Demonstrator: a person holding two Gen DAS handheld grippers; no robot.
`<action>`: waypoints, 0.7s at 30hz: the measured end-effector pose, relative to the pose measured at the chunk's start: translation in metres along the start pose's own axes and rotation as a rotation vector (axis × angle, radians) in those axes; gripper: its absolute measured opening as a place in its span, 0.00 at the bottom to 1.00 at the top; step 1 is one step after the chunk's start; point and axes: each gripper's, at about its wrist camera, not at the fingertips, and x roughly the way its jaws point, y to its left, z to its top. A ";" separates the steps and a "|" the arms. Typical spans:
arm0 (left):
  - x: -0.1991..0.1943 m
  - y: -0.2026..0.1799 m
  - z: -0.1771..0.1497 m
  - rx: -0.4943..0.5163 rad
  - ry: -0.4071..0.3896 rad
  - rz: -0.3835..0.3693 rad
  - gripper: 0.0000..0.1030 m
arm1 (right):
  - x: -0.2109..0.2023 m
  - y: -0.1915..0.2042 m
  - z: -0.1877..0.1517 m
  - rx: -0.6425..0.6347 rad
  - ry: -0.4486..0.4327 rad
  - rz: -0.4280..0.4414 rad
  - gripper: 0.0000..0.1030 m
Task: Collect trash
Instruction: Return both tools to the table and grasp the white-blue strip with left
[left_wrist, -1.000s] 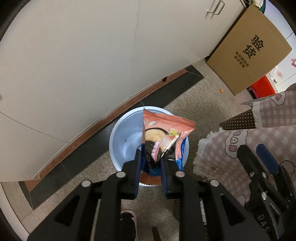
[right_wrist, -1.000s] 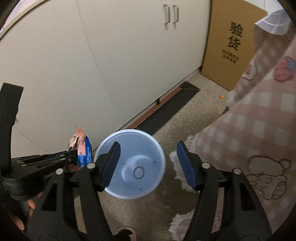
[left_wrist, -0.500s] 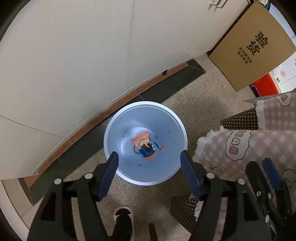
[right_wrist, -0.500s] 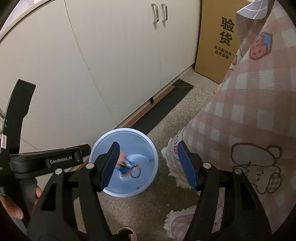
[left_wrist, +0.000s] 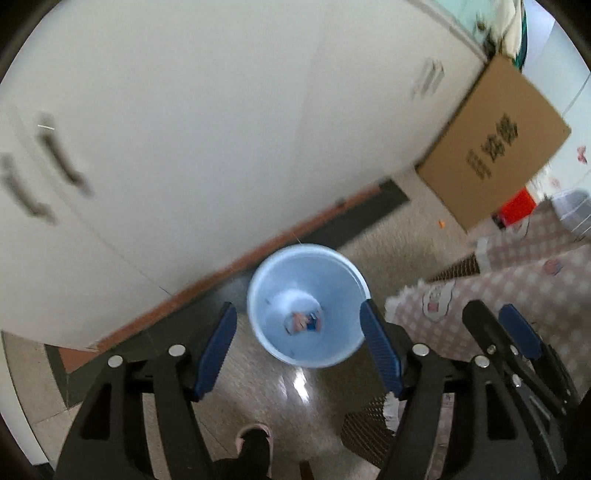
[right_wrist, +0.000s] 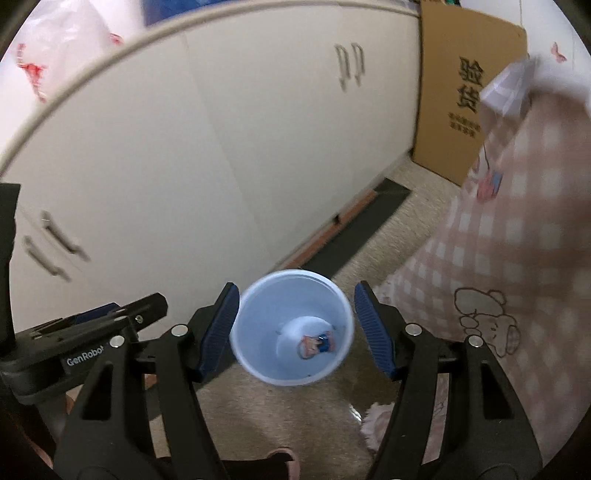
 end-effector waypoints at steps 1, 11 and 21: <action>-0.012 0.002 0.000 -0.005 -0.025 0.008 0.67 | -0.013 0.007 0.003 -0.005 -0.016 0.024 0.63; -0.155 -0.010 -0.008 -0.035 -0.266 -0.067 0.71 | -0.152 0.024 0.016 -0.016 -0.216 0.074 0.65; -0.208 -0.148 -0.059 0.222 -0.250 -0.262 0.71 | -0.273 -0.092 -0.017 0.101 -0.362 -0.186 0.65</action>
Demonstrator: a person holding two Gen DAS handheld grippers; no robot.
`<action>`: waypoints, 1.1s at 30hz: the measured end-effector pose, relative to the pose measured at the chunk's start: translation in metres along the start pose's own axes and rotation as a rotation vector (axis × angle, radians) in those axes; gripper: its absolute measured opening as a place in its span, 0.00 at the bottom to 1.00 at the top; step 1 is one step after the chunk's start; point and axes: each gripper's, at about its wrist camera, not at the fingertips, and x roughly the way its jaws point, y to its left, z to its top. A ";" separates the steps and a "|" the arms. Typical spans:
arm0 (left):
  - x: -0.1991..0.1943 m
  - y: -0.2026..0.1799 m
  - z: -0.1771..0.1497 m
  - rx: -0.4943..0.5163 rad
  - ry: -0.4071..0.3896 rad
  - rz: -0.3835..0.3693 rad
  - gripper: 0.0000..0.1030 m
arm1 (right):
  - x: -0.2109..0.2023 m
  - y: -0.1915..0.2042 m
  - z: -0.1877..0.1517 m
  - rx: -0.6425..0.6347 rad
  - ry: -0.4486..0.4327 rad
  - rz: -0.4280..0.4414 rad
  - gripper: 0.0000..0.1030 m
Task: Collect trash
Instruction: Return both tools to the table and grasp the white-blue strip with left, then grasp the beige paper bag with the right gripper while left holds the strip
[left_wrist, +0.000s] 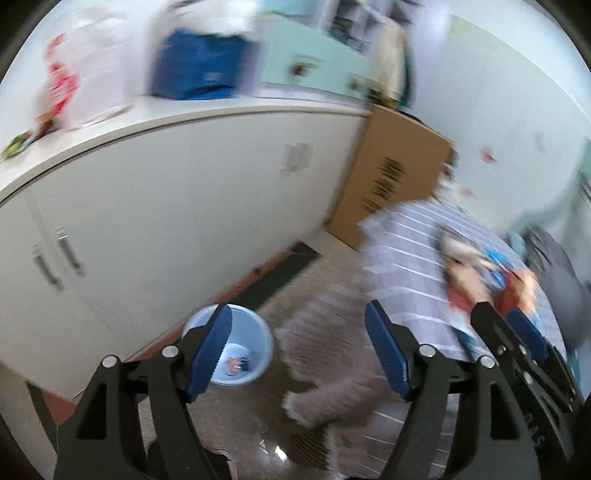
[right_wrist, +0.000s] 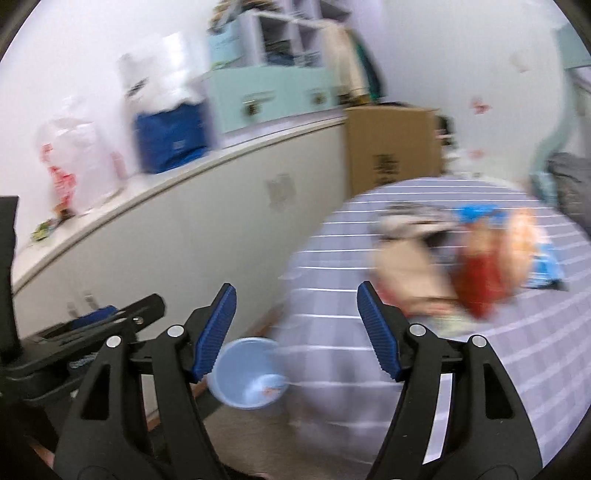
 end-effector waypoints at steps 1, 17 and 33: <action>0.000 -0.014 -0.006 0.020 0.011 -0.028 0.71 | -0.007 -0.017 -0.002 0.019 -0.002 -0.027 0.65; 0.065 -0.140 -0.041 0.195 0.205 -0.140 0.50 | -0.026 -0.136 -0.028 0.170 0.049 -0.113 0.65; 0.042 -0.093 -0.018 0.096 0.157 -0.301 0.04 | 0.011 -0.108 -0.012 0.150 0.099 0.072 0.65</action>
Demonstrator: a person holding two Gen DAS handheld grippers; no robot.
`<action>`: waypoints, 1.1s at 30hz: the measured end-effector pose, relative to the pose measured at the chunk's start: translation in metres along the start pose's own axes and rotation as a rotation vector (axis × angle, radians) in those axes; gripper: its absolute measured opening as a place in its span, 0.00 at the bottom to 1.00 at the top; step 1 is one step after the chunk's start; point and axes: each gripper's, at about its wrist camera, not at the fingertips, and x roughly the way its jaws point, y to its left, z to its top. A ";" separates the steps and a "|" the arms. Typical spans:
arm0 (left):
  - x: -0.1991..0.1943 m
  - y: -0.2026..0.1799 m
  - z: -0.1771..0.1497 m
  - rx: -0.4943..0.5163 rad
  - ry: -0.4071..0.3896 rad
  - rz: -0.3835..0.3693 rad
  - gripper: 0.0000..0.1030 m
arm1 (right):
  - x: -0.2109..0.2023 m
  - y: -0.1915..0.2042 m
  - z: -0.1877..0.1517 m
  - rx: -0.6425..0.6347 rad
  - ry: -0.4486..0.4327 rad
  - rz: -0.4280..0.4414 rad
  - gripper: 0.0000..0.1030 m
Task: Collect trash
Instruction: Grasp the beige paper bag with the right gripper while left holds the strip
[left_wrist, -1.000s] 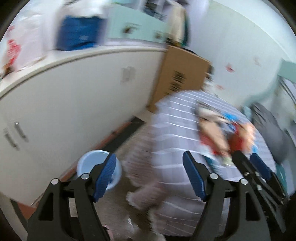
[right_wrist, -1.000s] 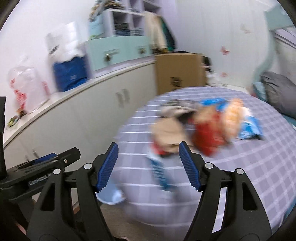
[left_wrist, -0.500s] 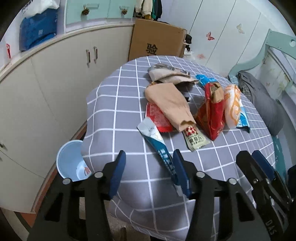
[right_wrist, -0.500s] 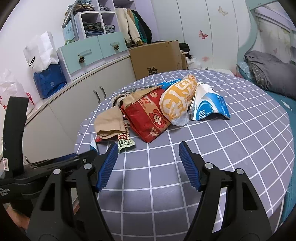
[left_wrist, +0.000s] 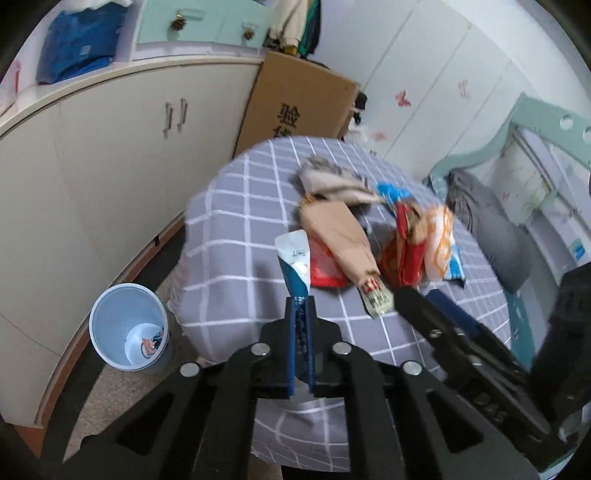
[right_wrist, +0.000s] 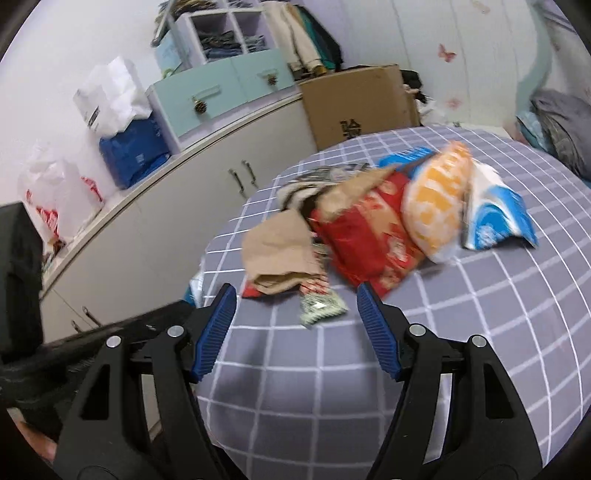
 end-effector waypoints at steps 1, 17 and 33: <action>-0.005 0.004 0.002 -0.003 -0.011 0.000 0.04 | 0.003 0.005 0.001 -0.014 0.003 0.005 0.65; -0.005 0.081 0.014 -0.123 -0.003 0.023 0.04 | 0.052 0.044 0.016 -0.197 0.056 -0.127 0.07; -0.010 0.146 0.008 -0.225 -0.014 0.073 0.05 | 0.037 0.116 0.032 -0.251 -0.050 0.035 0.06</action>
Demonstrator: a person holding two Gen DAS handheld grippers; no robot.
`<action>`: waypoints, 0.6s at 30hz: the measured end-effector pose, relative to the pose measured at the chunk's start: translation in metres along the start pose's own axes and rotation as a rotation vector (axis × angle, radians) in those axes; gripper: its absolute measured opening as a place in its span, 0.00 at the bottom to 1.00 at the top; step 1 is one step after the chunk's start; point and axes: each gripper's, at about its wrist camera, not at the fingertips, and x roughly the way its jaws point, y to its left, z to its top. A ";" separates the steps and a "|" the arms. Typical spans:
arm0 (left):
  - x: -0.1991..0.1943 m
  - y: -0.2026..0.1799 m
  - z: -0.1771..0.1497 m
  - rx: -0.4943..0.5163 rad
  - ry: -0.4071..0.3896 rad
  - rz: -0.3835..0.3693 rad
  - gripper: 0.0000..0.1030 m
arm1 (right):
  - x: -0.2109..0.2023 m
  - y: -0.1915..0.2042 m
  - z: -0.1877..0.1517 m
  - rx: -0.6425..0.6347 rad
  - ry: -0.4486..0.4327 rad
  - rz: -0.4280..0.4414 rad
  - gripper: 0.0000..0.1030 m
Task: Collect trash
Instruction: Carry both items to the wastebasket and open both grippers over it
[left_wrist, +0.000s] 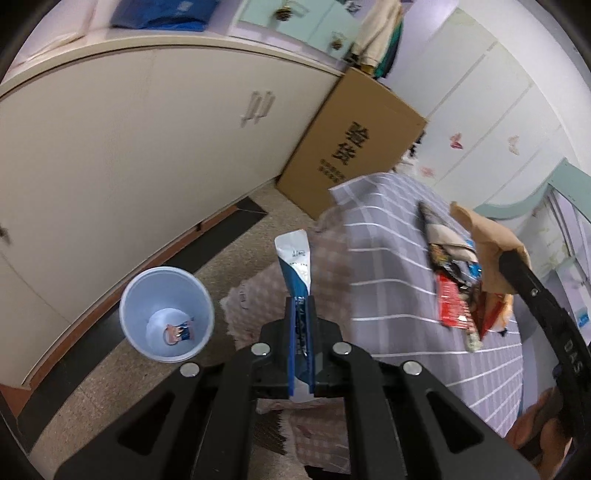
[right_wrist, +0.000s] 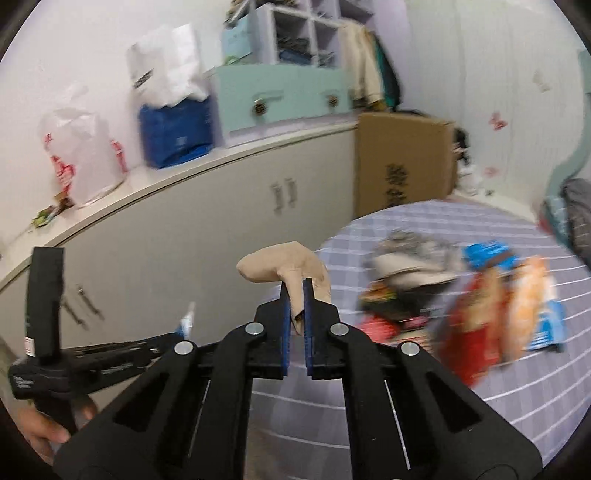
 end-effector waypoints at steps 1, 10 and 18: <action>0.000 0.009 0.000 -0.012 0.002 0.014 0.05 | 0.008 0.009 -0.002 -0.005 0.015 0.020 0.06; 0.013 0.100 0.001 -0.147 0.022 0.157 0.05 | 0.096 0.097 -0.040 -0.064 0.191 0.181 0.06; 0.044 0.164 0.010 -0.230 0.065 0.260 0.05 | 0.173 0.127 -0.075 -0.063 0.323 0.218 0.06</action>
